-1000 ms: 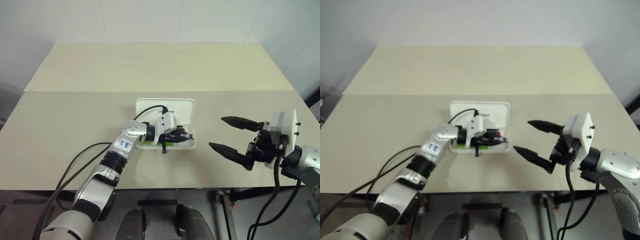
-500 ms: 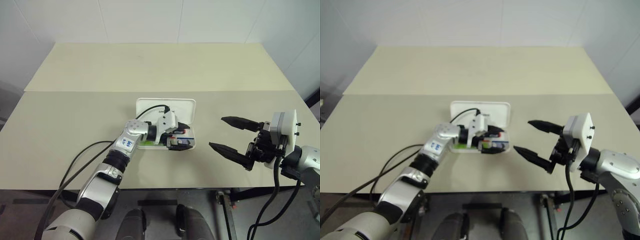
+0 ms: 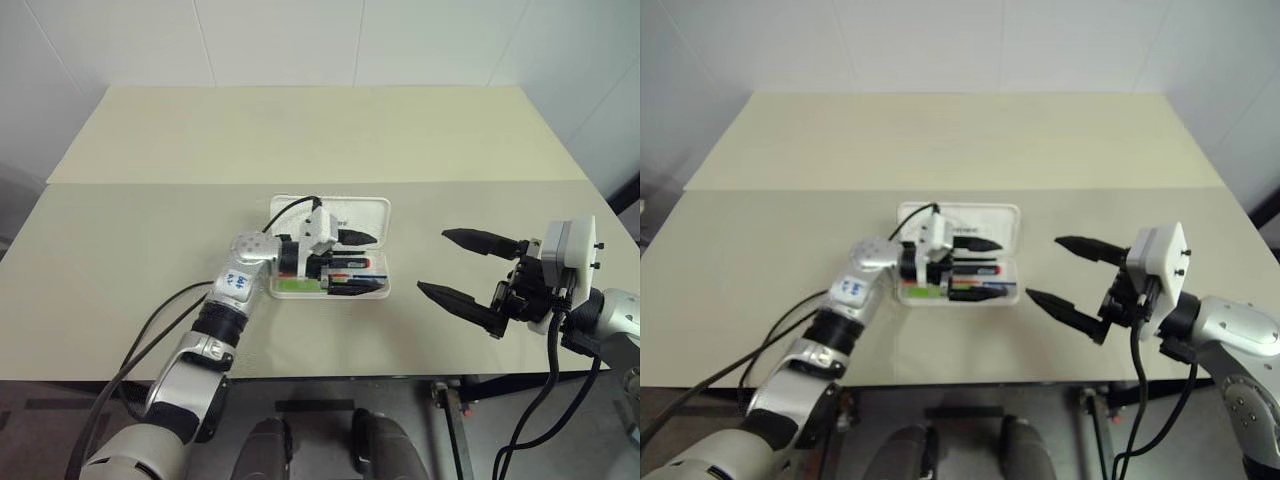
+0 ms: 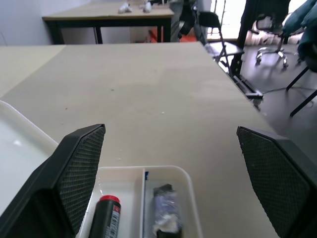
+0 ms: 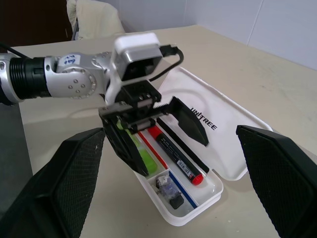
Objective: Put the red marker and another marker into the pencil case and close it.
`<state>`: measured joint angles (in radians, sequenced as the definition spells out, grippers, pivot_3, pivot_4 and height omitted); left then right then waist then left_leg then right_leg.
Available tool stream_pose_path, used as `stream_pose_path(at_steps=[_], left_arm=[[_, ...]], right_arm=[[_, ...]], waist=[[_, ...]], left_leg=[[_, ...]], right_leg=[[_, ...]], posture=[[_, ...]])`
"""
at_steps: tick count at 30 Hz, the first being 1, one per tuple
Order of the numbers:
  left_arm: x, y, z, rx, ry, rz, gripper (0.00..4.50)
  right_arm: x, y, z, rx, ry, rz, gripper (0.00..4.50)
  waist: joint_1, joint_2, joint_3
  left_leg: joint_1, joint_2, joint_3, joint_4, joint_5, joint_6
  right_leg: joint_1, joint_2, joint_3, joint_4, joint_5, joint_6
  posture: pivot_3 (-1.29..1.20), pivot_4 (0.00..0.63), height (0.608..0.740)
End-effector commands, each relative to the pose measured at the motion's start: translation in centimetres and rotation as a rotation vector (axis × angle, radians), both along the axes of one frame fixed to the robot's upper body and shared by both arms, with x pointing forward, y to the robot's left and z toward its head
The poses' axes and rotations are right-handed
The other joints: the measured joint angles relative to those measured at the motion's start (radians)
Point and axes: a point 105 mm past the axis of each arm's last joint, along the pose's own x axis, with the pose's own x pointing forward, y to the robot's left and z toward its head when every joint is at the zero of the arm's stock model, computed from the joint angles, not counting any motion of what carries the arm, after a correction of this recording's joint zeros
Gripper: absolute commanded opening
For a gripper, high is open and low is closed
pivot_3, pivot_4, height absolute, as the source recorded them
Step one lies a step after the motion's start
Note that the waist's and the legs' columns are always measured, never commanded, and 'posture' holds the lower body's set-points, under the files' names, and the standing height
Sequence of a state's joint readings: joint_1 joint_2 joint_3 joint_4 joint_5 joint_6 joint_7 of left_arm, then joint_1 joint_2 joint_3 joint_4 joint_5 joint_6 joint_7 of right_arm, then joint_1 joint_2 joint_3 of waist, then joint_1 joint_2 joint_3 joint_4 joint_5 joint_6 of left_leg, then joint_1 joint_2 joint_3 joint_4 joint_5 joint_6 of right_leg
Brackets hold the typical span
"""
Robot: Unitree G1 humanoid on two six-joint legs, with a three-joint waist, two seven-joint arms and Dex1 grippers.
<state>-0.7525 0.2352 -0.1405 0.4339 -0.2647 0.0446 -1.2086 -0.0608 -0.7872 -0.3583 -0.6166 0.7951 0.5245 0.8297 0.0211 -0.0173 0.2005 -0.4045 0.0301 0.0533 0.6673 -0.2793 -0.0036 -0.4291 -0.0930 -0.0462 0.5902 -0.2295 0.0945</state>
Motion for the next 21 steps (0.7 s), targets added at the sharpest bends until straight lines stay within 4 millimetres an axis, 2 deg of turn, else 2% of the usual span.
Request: stream_pose_path(at_steps=[1, 11, 15, 21], left_arm=[[-0.9, 4.1, 3.0, -0.108, -0.039, 0.043, 4.46], [-0.8, 13.3, 5.2, -0.14, -0.109, 0.391, 4.46], [-0.6, 14.8, 5.2, -0.146, -0.133, 0.477, 3.58], [0.1, 17.3, 5.0, -0.151, -0.173, 0.632, 1.4]], right_arm=[[0.1, -0.2, 0.2, -0.002, -0.022, 0.007, 4.5], [1.8, 0.3, 0.2, -0.007, -0.032, 0.081, 4.5], [2.4, 0.5, 0.4, -0.01, -0.042, 0.11, 4.5], [3.2, 0.6, 0.6, -0.017, -0.054, 0.138, 4.5]], waist=[[-0.006, 0.0, 0.0], [0.001, 0.0, 0.0], [0.003, 0.0, 0.0], [0.002, 0.0, 0.0]], left_leg=[[0.0, 0.0, 0.0, 0.0, 0.0, 0.0], [0.002, 0.0, 0.0, 0.001, 0.001, 0.001], [0.002, 0.0, 0.0, 0.0, 0.001, 0.001], [0.001, 0.0, 0.0, 0.0, 0.001, 0.0]], right_leg=[[0.0, 0.0, 0.0, 0.0, 0.0, 0.0], [0.002, -0.001, 0.0, 0.001, 0.0, 0.0], [0.001, -0.001, 0.0, 0.001, 0.0, -0.001], [0.001, -0.001, 0.0, 0.001, 0.0, 0.0]], posture=[[0.0, 0.15, 0.74], [0.0, 0.15, 0.74], [0.0, 0.15, 0.74], [0.0, 0.15, 0.74]])
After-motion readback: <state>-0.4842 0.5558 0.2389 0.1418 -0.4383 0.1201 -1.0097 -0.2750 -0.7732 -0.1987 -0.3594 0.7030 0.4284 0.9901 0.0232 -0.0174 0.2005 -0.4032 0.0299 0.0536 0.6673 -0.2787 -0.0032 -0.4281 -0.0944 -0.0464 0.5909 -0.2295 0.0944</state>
